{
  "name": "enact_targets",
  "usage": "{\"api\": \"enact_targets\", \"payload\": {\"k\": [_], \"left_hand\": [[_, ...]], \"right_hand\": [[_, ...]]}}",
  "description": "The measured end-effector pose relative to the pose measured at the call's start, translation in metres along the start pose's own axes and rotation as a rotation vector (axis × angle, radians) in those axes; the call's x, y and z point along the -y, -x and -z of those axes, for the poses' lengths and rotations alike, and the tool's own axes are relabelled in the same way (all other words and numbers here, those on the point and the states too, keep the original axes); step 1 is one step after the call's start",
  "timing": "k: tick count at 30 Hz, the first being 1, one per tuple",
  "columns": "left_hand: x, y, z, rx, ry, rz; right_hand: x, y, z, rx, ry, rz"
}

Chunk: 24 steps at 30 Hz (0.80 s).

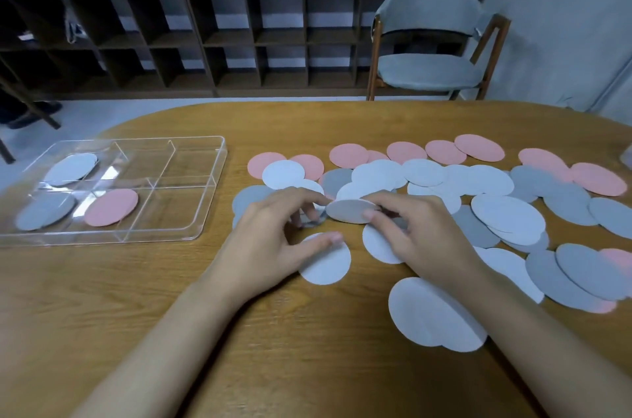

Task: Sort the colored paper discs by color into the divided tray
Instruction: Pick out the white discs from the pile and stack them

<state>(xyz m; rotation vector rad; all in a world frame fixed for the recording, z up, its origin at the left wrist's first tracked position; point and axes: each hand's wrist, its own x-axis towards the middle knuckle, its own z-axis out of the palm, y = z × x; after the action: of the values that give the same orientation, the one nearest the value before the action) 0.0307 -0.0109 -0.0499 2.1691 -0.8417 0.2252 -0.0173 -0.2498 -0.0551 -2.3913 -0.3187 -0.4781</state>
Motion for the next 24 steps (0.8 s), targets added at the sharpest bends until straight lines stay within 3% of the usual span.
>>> {"api": "enact_targets", "payload": {"k": [5, 9, 16, 19, 24], "left_hand": [[0.000, 0.008, 0.005, 0.225, -0.066, 0.051], [0.003, 0.007, 0.005, 0.267, -0.102, -0.024], [-0.001, 0.010, 0.007, 0.078, -0.155, -0.111], [-0.008, 0.007, 0.009, -0.070, -0.170, -0.092], [-0.004, 0.004, 0.003, -0.156, -0.130, 0.008]], "right_hand": [[-0.001, 0.002, 0.004, -0.043, -0.102, -0.104], [0.002, 0.002, 0.005, -0.053, -0.102, -0.133], [0.008, 0.004, 0.003, -0.035, -0.133, -0.144], [0.010, 0.004, 0.000, -0.029, -0.174, -0.203], [0.019, 0.002, -0.003, 0.048, -0.384, -0.324]]}}
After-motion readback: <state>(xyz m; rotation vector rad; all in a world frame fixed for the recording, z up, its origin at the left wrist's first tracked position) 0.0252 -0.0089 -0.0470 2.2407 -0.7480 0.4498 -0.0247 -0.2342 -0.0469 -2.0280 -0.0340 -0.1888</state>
